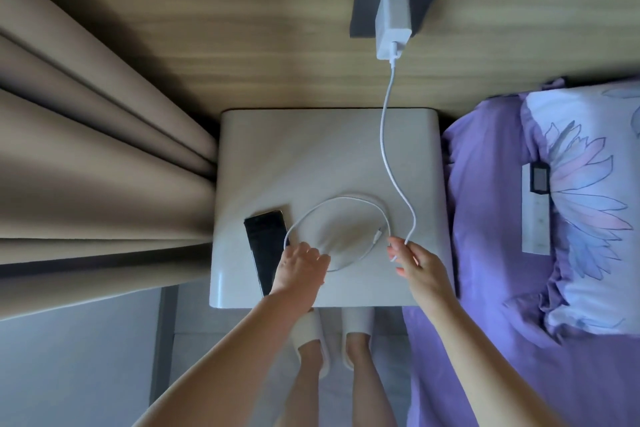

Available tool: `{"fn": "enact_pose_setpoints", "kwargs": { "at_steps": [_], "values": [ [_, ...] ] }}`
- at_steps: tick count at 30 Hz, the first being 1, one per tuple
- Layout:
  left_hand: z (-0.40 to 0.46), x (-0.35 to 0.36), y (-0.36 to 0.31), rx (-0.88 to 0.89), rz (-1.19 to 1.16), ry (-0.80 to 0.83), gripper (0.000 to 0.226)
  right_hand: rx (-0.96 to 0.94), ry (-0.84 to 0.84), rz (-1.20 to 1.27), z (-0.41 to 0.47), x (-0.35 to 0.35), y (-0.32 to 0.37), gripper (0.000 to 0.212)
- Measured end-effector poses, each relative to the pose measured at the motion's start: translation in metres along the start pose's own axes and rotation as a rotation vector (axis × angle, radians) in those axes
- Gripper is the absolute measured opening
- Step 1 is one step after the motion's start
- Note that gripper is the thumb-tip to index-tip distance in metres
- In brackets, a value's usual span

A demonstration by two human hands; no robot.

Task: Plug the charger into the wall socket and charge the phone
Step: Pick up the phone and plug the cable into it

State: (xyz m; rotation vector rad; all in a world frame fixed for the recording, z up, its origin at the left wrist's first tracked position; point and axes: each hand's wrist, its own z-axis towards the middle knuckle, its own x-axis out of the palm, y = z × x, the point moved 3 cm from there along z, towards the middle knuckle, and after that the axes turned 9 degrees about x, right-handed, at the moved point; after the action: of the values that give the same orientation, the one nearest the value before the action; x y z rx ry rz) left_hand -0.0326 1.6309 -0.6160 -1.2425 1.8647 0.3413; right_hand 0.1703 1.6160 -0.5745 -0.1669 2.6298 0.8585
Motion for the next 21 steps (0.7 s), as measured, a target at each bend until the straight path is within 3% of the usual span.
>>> {"fn": "enact_pose_setpoints", "kwargs": {
  "at_steps": [5,12,16,18,21],
  "values": [
    [0.003,0.01,0.0,-0.065,0.005,-0.016,0.029,0.001,0.011,0.094,0.001,0.011,-0.005,0.039],
    [-0.022,-0.006,0.001,-0.168,-0.6,-0.214,0.021,0.066,0.017,0.151,-0.012,0.026,-0.004,0.034],
    [-0.046,-0.013,-0.01,-0.184,-0.965,-0.293,0.019,0.073,-0.08,0.076,-0.028,0.035,-0.002,0.031],
    [-0.058,-0.012,-0.015,-0.2,-1.07,-0.329,0.015,0.075,-0.047,0.208,-0.036,0.04,-0.002,0.049],
    [-0.074,-0.01,-0.021,-0.252,-1.198,-0.354,0.007,0.213,0.021,0.653,-0.048,0.047,-0.003,0.068]
  ]
}}
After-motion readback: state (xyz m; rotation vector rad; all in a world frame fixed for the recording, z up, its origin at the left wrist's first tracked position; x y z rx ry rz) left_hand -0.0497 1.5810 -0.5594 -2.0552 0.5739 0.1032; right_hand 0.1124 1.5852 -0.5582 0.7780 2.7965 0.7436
